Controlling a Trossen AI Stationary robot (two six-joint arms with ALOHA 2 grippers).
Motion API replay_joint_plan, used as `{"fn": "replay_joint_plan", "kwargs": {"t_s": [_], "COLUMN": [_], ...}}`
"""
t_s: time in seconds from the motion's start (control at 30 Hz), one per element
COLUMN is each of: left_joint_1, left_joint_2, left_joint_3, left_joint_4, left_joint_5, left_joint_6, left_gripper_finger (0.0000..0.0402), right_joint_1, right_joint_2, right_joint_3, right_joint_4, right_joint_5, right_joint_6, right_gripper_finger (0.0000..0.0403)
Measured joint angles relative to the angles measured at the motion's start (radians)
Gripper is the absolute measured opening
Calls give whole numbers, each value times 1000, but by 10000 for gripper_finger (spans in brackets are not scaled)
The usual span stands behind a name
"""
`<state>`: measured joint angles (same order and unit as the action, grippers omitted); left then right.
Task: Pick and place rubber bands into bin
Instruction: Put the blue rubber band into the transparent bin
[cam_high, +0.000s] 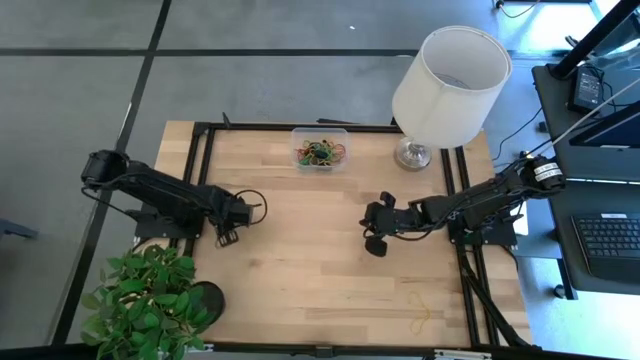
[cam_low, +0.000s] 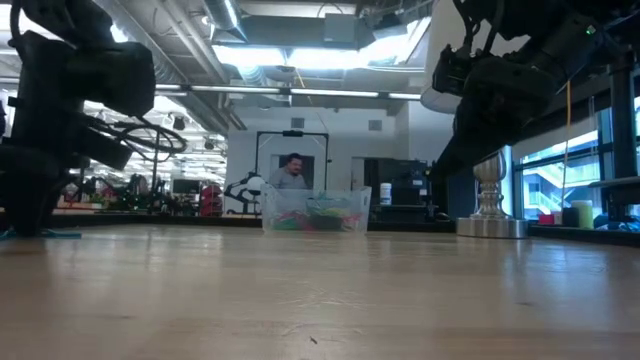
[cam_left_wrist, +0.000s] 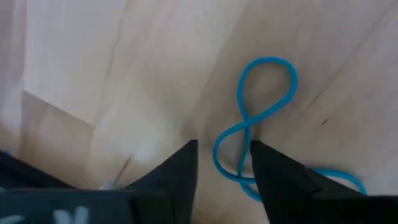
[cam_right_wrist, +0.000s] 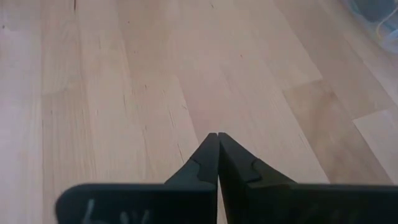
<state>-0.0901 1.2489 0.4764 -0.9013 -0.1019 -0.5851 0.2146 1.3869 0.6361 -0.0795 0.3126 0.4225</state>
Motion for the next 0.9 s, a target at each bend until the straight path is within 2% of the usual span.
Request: {"fn": "replay_joint_plan", "kwargs": {"t_s": [0.13,0.23,0.27,0.43,0.63,0.9], "left_joint_1": [17,21,21,21,38,199], "left_joint_2": [1,2,6,5,6,70], "left_joint_3": [-2,11,22,118,298,566], "left_joint_4": [15,13,10,38,35,140], "left_joint_5": [29,18,13,-12,-147,-221], "left_joint_6": [11,27,26,75,206,506], "left_gripper_finger": [87,22,12,3,3,2], "right_joint_1": [0,0,0,0,0,0], "right_joint_2": [0,0,0,0,1,1], "right_joint_3": [0,0,0,0,0,0], "right_joint_4": [1,0,1,4,9,11], "right_joint_5": [0,0,0,0,-1,0], "right_joint_6": [0,0,0,-3,-4,-4], "right_gripper_finger": [5,5,5,5,5,5]}}
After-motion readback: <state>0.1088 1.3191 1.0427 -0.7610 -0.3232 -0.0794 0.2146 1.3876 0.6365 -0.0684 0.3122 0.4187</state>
